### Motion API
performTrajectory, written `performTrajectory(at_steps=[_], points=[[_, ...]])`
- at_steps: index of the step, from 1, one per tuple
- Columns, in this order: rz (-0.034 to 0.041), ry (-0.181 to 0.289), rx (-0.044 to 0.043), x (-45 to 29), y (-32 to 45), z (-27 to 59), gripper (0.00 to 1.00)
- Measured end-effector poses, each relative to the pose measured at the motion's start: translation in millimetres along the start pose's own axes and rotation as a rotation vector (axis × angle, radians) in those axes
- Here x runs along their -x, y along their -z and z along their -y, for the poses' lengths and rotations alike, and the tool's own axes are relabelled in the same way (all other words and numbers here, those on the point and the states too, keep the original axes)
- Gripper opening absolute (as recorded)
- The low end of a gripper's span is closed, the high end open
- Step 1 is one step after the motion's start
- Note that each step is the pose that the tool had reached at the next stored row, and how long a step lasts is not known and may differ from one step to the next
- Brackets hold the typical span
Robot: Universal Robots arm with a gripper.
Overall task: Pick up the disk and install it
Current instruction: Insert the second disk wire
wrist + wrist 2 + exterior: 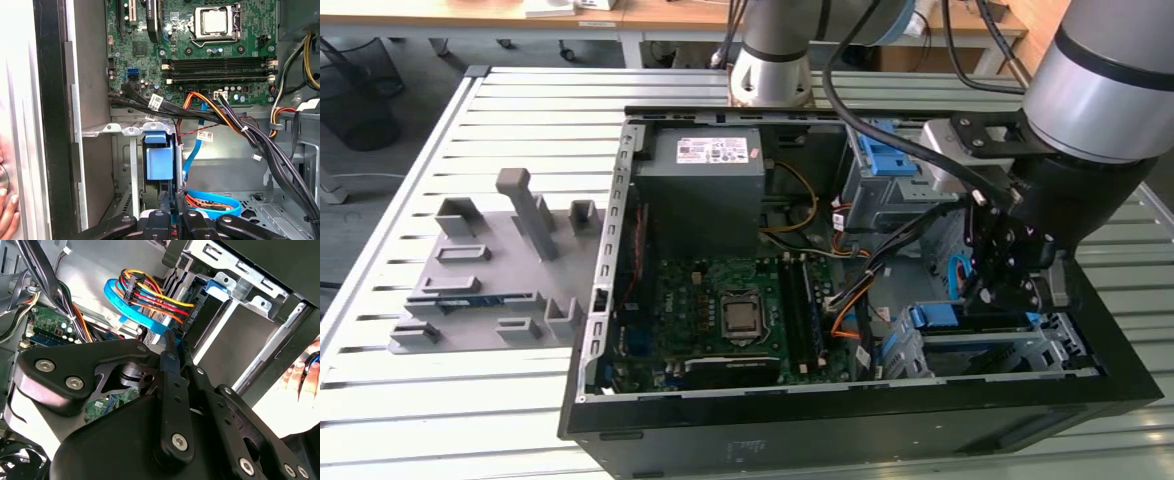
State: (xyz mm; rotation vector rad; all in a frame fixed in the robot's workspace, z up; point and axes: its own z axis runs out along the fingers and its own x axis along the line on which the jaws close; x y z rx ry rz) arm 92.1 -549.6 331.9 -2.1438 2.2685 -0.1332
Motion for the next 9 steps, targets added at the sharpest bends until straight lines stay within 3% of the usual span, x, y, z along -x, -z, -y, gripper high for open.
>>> performTrajectory(at_steps=[9], points=[[-0.0001, 0.000, 0.0000, -1.9, -2.3, -0.1, 0.16]])
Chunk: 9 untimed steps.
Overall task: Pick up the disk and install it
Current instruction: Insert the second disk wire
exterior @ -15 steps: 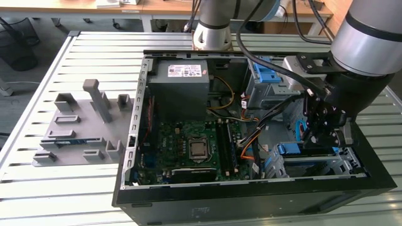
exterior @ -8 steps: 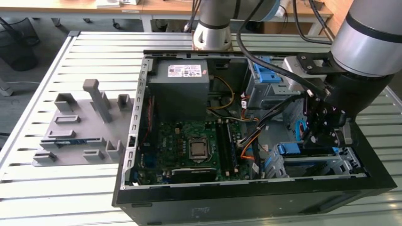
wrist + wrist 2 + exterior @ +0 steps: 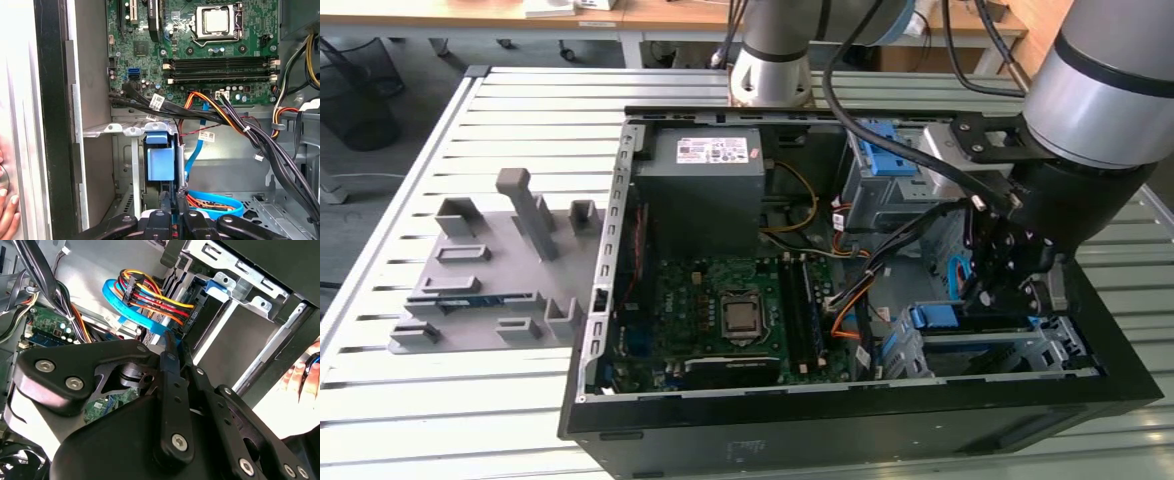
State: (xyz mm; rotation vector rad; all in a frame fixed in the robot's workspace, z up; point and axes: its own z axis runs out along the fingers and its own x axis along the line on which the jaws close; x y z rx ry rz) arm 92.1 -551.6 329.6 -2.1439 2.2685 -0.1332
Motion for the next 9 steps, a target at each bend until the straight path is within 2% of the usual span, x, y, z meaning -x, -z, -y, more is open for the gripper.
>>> performTrajectory(at_steps=[9], points=[[0.0003, 0.000, 0.0000, -0.8, -2.1, 0.1, 0.16]])
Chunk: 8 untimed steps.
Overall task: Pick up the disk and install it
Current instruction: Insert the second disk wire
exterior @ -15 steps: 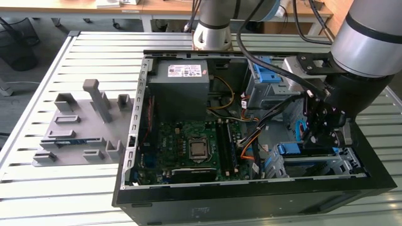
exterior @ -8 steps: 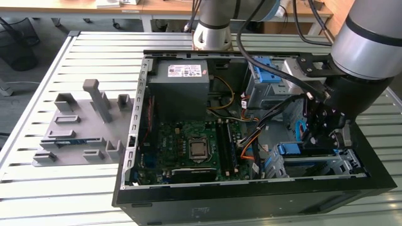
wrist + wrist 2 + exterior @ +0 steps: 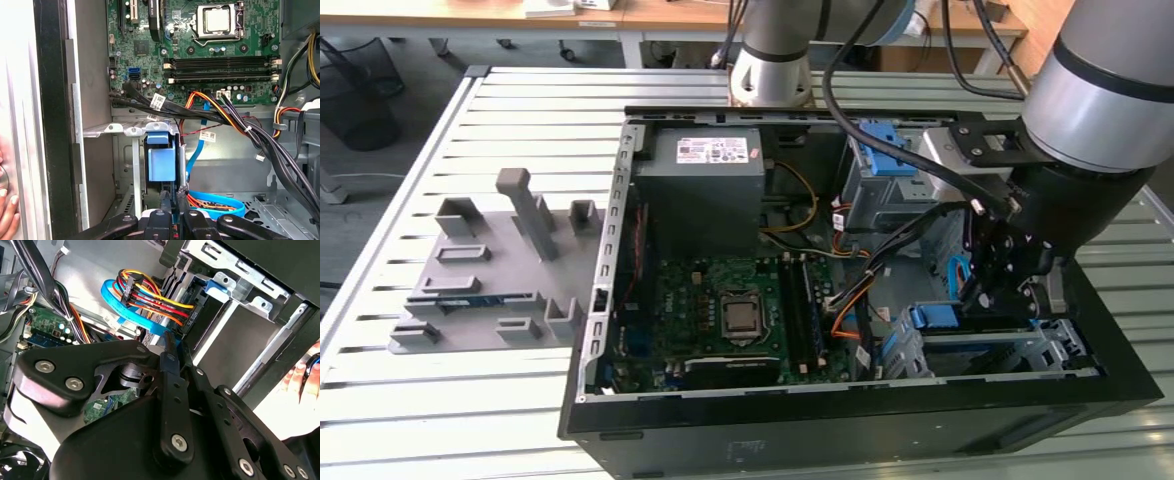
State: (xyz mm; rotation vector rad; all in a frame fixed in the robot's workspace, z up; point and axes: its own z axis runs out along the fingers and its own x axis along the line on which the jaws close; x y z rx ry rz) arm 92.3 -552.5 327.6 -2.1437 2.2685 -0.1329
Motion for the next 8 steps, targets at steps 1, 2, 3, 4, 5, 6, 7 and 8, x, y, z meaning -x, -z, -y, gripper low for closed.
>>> performTrajectory(at_steps=[1, 2, 3, 4, 5, 6, 7, 8], points=[[0.0001, 0.000, 0.0000, 0.0, -0.1, 0.0, 0.16], [0.0002, 0.000, 0.0000, 0.0, -0.1, 0.0, 0.16], [0.0002, 0.000, 0.0000, 0.0, -0.1, 0.0, 0.16], [0.0002, 0.000, 0.0000, 0.0, -0.1, 0.0, 0.16], [0.0001, 0.000, 0.0000, 0.0, -0.1, 0.0, 0.16], [0.0001, 0.000, -0.0001, 0.0, -0.1, 0.1, 0.17], [0.0002, 0.000, 0.0000, 0.0, -0.1, 0.1, 0.17], [0.0003, 0.000, 0.0000, 0.0, -0.1, 0.1, 0.17]])
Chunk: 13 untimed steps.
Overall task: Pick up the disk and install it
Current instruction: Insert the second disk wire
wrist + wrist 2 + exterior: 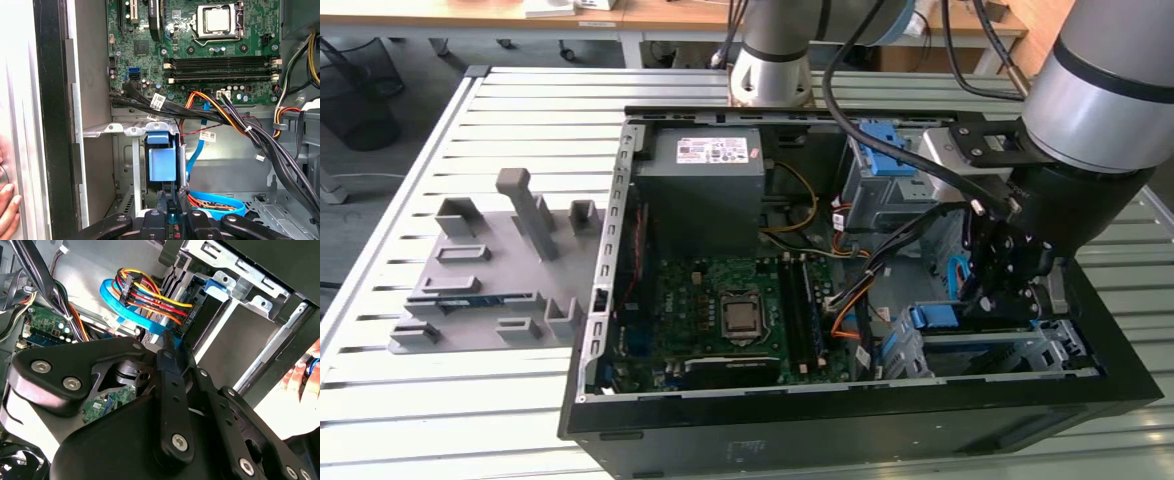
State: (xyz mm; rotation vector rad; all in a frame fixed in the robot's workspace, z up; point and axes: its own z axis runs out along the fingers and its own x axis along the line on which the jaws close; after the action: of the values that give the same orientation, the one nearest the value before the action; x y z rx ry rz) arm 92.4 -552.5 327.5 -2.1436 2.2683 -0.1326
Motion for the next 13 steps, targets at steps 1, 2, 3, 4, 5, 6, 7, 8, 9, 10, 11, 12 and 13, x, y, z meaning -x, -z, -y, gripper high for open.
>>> performTrajectory(at_steps=[1, 2, 3, 4, 5, 6, 7, 8, 9, 10, 11, 12, 13], points=[[0.0000, 0.000, 0.0000, 0.0, 0.0, 0.0, 0.24], [0.0002, 0.000, 0.0000, 0.0, 0.0, 0.0, 0.24], [0.0007, 0.000, 0.0000, 0.0, 0.2, 0.0, 0.24], [0.0012, 0.000, 0.0000, 0.0, 0.5, 0.0, 0.24], [0.0014, 0.000, 0.0001, 0.0, 0.9, 0.1, 0.24], [0.0013, 0.000, 0.0000, 0.0, 1.4, 0.1, 0.24], [0.0014, 0.000, 0.0000, -0.1, 1.9, 0.2, 0.24], [0.0012, 0.000, 0.0000, -0.1, 2.5, 0.2, 0.24], [0.0012, 0.000, 0.0001, -0.1, 3.0, 0.3, 0.24], [0.0012, 0.000, 0.0000, -0.2, 3.5, 0.3, 0.24], [0.0013, 0.000, 0.0000, -0.2, 3.9, 0.3, 0.24], [0.0013, 0.000, 0.0000, -0.2, 4.4, 0.4, 0.24], [0.0011, 0.000, 0.0000, -0.2, 5.1, 0.4, 0.24]])
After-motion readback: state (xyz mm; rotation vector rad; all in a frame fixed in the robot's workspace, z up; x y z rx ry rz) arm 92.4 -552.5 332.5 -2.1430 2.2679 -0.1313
